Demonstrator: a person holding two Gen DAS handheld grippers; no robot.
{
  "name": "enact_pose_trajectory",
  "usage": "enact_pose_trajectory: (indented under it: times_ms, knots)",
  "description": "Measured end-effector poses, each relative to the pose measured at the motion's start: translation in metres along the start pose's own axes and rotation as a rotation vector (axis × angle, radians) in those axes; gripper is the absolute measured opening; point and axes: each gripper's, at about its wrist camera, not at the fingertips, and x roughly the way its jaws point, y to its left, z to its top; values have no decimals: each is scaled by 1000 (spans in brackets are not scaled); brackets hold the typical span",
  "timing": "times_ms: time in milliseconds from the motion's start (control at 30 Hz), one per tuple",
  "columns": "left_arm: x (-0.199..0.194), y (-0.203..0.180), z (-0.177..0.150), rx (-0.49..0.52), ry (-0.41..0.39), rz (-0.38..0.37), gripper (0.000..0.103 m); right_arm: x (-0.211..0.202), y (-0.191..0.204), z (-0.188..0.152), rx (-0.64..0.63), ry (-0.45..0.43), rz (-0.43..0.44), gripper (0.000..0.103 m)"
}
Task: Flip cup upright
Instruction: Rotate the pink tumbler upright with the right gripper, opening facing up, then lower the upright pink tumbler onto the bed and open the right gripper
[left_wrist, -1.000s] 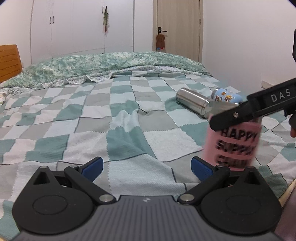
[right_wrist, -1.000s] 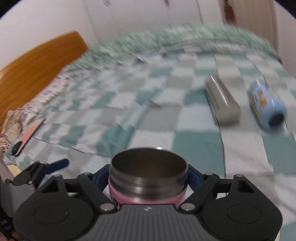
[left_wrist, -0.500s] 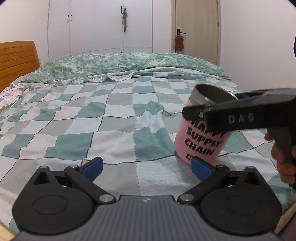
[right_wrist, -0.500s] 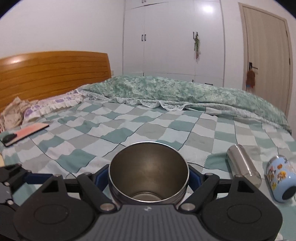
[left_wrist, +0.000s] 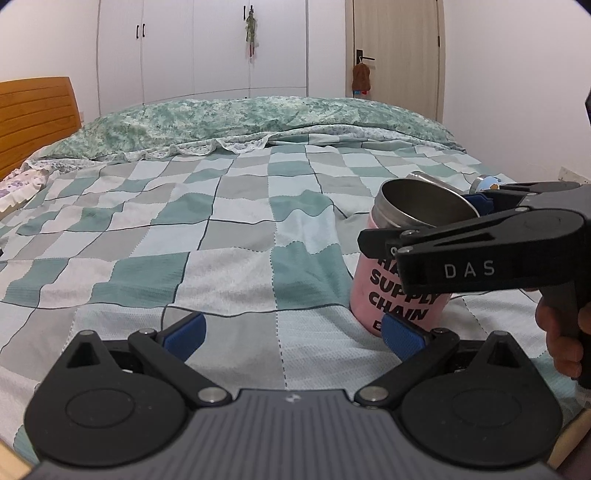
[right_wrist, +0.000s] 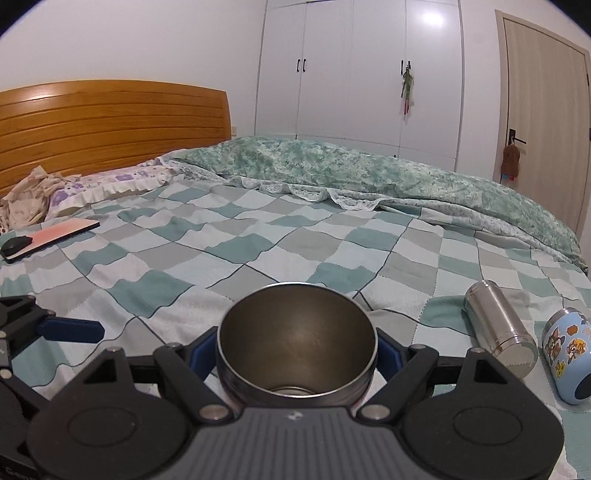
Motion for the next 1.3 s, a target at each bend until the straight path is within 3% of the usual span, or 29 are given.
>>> enact_pose_trajectory:
  times_ms: [133,367,800,1067,1300]
  knots:
    - [-2,0,0,1,-3,-2,103,-2,-4,2,23,13,5,85]
    - [-11,-5,0,-3,-10,2,103,-27,-10,7,36,-79,39,103]
    - [-81,-58,8,28,-85,-25,103,-121,-46,-7,82,-191,29,103]
    - [-133,-115,3,40,-132,-55,103,-211,-83,-41,51,-222,-39,103]
    - [-148,-159,-20,5,-145,-61,103,-271,-112,-97,51,-208,-109,103]
